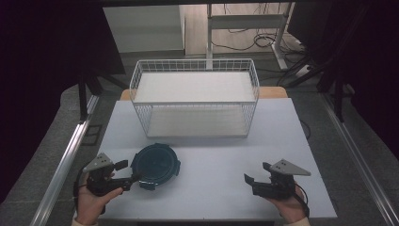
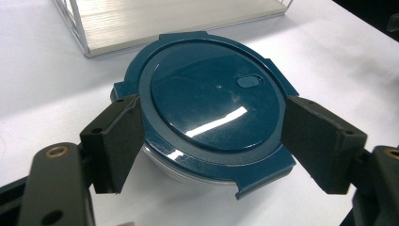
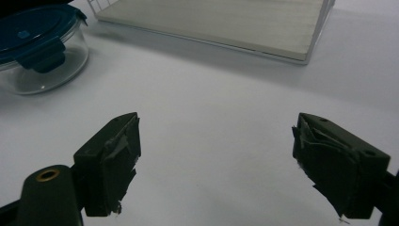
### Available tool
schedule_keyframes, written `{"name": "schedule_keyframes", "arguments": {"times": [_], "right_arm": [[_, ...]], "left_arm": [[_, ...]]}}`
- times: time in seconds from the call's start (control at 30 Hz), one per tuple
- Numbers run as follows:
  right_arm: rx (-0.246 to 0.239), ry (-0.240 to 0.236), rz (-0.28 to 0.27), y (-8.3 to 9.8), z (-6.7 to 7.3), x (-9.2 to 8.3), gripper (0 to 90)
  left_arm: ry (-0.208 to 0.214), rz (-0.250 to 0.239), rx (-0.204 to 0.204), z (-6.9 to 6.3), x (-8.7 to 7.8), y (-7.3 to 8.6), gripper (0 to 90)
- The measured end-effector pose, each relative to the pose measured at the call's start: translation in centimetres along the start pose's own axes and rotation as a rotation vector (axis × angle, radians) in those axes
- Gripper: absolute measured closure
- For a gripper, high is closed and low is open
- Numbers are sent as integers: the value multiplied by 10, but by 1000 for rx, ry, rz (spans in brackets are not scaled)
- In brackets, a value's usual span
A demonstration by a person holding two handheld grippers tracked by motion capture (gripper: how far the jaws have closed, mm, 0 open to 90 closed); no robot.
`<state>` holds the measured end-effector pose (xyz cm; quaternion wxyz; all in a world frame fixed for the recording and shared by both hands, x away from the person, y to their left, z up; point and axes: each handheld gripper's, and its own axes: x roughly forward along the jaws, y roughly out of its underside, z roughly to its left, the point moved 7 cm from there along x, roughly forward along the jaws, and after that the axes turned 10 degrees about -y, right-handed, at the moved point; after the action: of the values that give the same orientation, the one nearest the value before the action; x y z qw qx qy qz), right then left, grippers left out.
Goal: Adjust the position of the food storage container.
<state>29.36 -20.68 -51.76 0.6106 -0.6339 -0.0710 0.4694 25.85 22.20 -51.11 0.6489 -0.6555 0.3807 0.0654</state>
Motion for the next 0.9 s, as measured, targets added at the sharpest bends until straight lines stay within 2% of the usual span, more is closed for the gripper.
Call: {"name": "schedule_keyframes", "arguments": {"times": [0.3,0.8,0.9], "right_arm": [[14,26,6,2,-7,-3,170],[13,36,28,3,-11,-4,190],[9,37,33,4,-11,-3,191]], "left_arm": [[1,-9,-12,2,-4,0,213],[-7,-15,-23,6,-8,-1,213],[-2,-16,-24,6,-10,-2,236]]}}
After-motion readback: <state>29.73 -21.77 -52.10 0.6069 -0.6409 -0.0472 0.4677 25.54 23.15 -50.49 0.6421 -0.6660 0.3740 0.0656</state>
